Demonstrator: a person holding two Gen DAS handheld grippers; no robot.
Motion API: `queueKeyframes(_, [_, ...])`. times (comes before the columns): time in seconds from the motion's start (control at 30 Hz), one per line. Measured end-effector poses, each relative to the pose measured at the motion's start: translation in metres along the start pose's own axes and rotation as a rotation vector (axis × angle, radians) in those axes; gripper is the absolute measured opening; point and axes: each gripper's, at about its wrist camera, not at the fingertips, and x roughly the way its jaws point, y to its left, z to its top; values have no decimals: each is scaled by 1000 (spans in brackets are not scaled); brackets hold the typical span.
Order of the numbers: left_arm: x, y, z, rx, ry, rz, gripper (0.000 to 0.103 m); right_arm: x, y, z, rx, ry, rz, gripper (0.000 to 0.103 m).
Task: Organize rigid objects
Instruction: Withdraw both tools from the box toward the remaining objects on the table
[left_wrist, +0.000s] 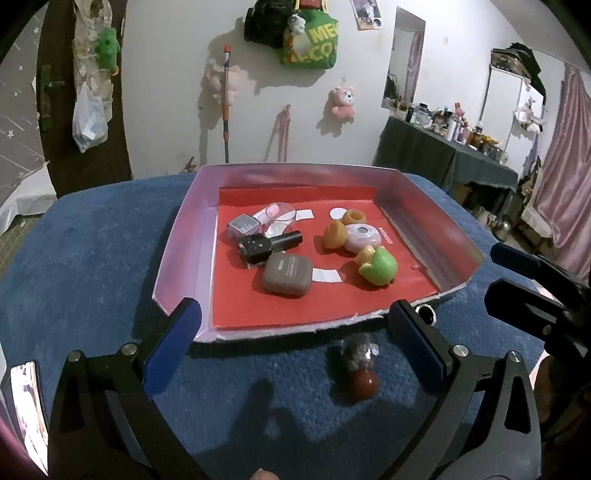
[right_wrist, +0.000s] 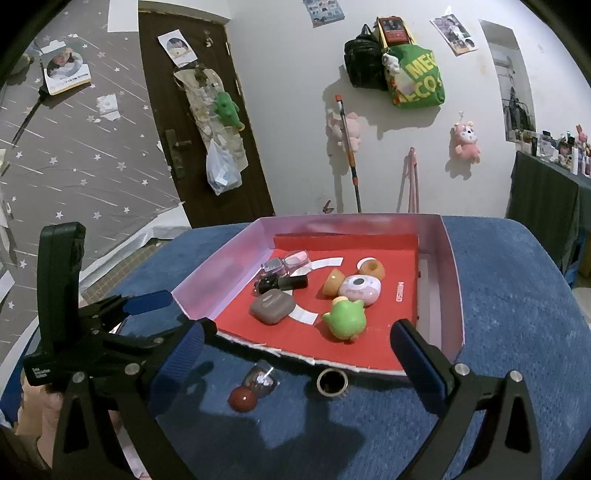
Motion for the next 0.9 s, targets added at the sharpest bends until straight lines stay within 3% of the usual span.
queueKeyframes(0.43, [-7,-9,-28,-16,33,-31,103,-9,-2,-26,18,27,-1,103])
queueKeyframes(0.9, [5,-18,-53,3,104,-56,103,9,-19,-56,74,124,-2,103])
